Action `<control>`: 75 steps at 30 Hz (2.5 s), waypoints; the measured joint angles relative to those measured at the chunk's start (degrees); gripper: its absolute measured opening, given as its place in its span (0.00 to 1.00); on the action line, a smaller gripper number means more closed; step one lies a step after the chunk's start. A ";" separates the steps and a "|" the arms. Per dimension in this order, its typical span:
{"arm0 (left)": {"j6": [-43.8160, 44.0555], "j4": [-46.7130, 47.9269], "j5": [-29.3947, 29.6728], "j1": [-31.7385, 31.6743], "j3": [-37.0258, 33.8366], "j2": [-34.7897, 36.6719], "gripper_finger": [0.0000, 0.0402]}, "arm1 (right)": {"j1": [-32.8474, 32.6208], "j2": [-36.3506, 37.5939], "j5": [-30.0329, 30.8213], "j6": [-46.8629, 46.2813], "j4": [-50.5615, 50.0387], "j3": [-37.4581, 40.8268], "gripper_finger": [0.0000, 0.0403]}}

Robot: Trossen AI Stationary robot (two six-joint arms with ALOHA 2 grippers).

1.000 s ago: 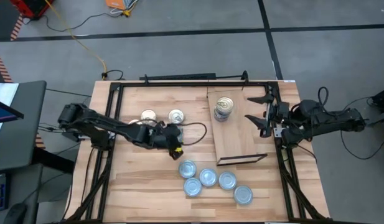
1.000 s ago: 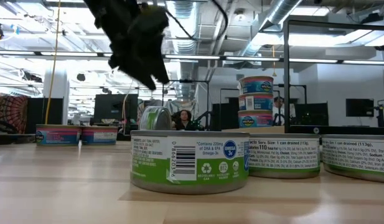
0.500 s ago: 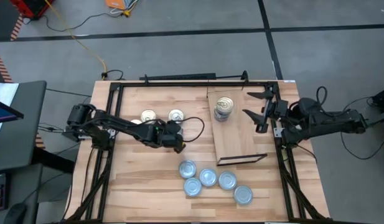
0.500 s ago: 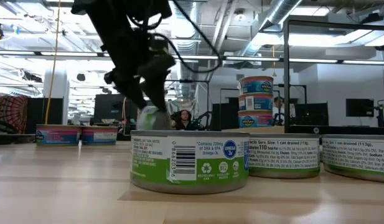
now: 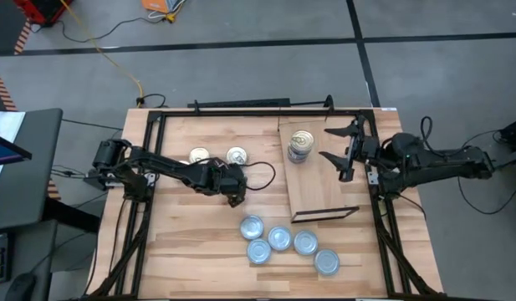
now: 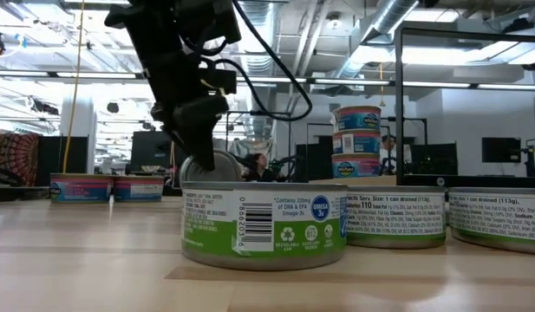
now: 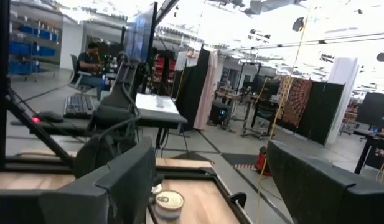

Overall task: Stack canned seafood by type on shelf
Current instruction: Put the green tuna can on the shelf

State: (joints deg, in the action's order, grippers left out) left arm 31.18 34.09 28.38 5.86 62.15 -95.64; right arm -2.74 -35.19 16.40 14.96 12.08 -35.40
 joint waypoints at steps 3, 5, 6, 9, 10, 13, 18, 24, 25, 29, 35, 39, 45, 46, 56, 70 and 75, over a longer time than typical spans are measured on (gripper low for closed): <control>-3.94 -0.15 0.49 1.12 -0.01 0.00 0.37 | 0.00 -0.65 -0.22 0.26 -1.12 0.00 0.82; -6.36 -0.15 0.81 2.01 0.00 0.00 0.34 | 0.01 -1.36 -0.82 0.39 -1.75 0.00 0.82; -7.10 -0.17 0.85 2.36 0.00 0.00 0.34 | 0.04 -1.75 -1.29 0.37 -1.63 0.00 0.82; -9.57 -0.05 2.23 3.39 -0.02 0.00 0.34 | 0.04 -3.01 -1.53 -0.26 -1.92 -0.39 0.82; -10.74 -0.04 3.00 3.82 -0.02 0.04 0.34 | 0.04 -3.37 -1.57 -0.77 -1.53 -0.70 0.82; -15.74 -1.44 5.83 5.79 -0.02 0.89 0.34 | 0.04 -4.27 -1.56 -1.81 -1.77 -0.97 0.82; -37.07 -14.02 12.50 10.32 -0.02 1.97 0.34 | -0.22 -4.48 -1.55 -4.54 -4.19 -0.98 0.82; -61.70 -35.36 11.92 10.48 0.02 0.64 0.34 | -0.88 -2.24 -1.42 -11.10 -5.42 -0.98 0.82; -64.43 -38.71 10.99 9.76 -0.04 0.02 0.35 | -1.25 -1.78 -1.44 -12.01 -5.99 -0.98 0.82; -72.75 -49.46 6.13 6.83 -0.02 -1.63 0.36 | -3.41 -1.09 -1.42 -14.86 -6.22 -0.98 0.82; -80.30 -60.95 -1.39 2.52 -0.02 -7.81 0.36 | -7.50 -2.11 0.00 -16.06 -5.86 -0.96 0.82; -86.30 -70.50 -1.62 0.85 0.04 -12.45 0.36 | -10.93 -2.29 2.01 -16.09 -5.36 -0.98 0.82; -97.74 -74.23 -5.52 -0.26 3.01 -20.15 0.36 | -16.23 -2.64 2.01 -15.29 -3.19 -0.98 0.82; -98.76 -74.30 -5.56 -0.26 3.99 -21.46 0.36 | -17.03 -2.80 2.03 -15.06 -2.90 -0.98 0.82; -96.31 -68.78 -1.75 0.48 14.53 -27.98 0.41 | -21.65 -3.11 6.69 -12.68 -2.34 -0.96 0.82; -87.24 -27.57 4.30 1.43 30.89 -27.47 0.64 | -21.66 -3.11 6.69 -11.93 -2.49 -0.96 0.82; -83.31 -17.32 5.57 1.86 32.06 -25.05 0.64 | -21.64 -3.11 6.69 -11.93 -2.59 -0.96 0.82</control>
State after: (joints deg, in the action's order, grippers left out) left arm -52.14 16.77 33.95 7.73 94.21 -120.69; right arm -24.38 -38.30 23.09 3.03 9.50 -36.36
